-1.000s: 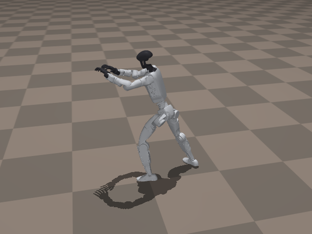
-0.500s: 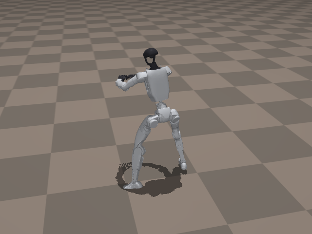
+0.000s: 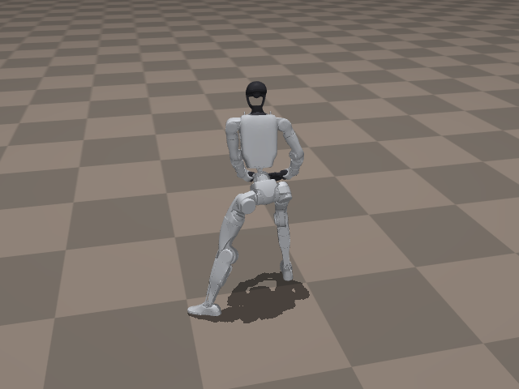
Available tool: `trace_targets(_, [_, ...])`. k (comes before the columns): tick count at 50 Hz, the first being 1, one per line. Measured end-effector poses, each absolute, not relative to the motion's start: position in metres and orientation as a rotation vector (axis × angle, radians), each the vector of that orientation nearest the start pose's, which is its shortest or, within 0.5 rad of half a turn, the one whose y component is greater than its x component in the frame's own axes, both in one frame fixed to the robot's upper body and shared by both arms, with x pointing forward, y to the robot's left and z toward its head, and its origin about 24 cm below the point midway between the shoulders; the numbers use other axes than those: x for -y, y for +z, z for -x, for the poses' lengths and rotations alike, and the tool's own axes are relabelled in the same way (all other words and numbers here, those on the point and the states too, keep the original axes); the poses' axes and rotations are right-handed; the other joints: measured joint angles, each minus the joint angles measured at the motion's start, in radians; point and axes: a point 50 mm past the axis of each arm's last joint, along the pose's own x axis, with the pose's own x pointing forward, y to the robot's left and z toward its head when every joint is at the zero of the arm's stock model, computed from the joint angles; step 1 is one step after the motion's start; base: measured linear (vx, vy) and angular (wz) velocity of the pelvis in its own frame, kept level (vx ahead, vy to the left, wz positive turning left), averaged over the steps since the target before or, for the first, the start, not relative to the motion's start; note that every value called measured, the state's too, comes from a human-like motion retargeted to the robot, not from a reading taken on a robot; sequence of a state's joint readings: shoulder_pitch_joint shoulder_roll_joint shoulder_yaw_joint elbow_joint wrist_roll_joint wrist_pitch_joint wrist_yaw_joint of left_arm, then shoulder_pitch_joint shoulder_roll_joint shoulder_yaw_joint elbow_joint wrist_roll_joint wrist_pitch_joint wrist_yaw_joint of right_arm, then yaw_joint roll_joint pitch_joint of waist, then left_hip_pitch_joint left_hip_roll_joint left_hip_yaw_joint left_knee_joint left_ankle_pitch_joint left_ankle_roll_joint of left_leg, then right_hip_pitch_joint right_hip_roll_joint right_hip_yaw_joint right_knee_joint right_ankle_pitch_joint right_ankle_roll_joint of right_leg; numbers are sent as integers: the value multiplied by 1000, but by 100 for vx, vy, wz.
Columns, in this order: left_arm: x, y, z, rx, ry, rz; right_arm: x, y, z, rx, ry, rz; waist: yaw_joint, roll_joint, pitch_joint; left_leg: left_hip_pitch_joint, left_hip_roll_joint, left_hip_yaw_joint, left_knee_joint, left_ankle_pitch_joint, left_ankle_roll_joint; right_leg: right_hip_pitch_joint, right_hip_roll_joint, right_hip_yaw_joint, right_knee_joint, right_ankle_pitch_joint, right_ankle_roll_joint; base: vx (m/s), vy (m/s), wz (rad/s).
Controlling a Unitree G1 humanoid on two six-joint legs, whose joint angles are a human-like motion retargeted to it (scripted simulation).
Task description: Kungfu
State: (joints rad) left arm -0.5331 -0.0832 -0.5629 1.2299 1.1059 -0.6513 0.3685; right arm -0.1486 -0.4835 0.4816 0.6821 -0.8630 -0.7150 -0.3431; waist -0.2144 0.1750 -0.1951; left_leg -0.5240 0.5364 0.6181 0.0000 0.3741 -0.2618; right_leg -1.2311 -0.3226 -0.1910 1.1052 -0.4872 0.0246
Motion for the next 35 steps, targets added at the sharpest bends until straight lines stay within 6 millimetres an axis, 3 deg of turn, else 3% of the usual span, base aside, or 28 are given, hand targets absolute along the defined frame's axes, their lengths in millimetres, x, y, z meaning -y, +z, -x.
trace_targets(5, [3,-40,-243,377,-1115,-1048,167,-38,-211,231,643,1051,26,3,8,4,-1,-4,2,-2,0,49,20,21,-62,29,3,3,22,-1])
trace_targets(9, [-6,-25,-259,377,-1155,-1065,177,-33,-207,179,480,899,64,0,33,-21,12,-46,36,-17,0,126,43,33,-157,75,15,5,25,15])
trace_targets(19, [-55,57,-314,591,-921,-1106,231,-15,-192,-92,165,251,155,-59,41,-135,-63,-165,196,-123,0,317,-42,71,-462,271,105,13,47,48])
trace_targets(23, [-69,106,-326,761,-803,-1127,233,-26,-192,-234,108,-24,214,-66,72,-182,-13,-228,377,-223,0,468,-44,32,-609,352,121,25,55,7])
trace_targets(27, [-66,167,-327,985,-677,-1116,209,-52,-201,-349,65,-363,280,-82,68,-262,-37,-275,568,-345,37,584,-101,-10,-767,456,141,25,72,34])
trace_targets(32, [-56,267,-299,1314,-591,-957,149,-89,-221,-403,97,-760,349,-98,-1,-414,-97,-322,780,-481,95,677,-172,-102,-934,571,154,23,64,63])
trace_targets(35, [-57,325,-272,1503,-513,-921,130,-103,-234,-503,58,-879,397,-112,-53,-502,-144,-350,880,-553,119,693,-209,-153,-976,599,181,15,56,58])
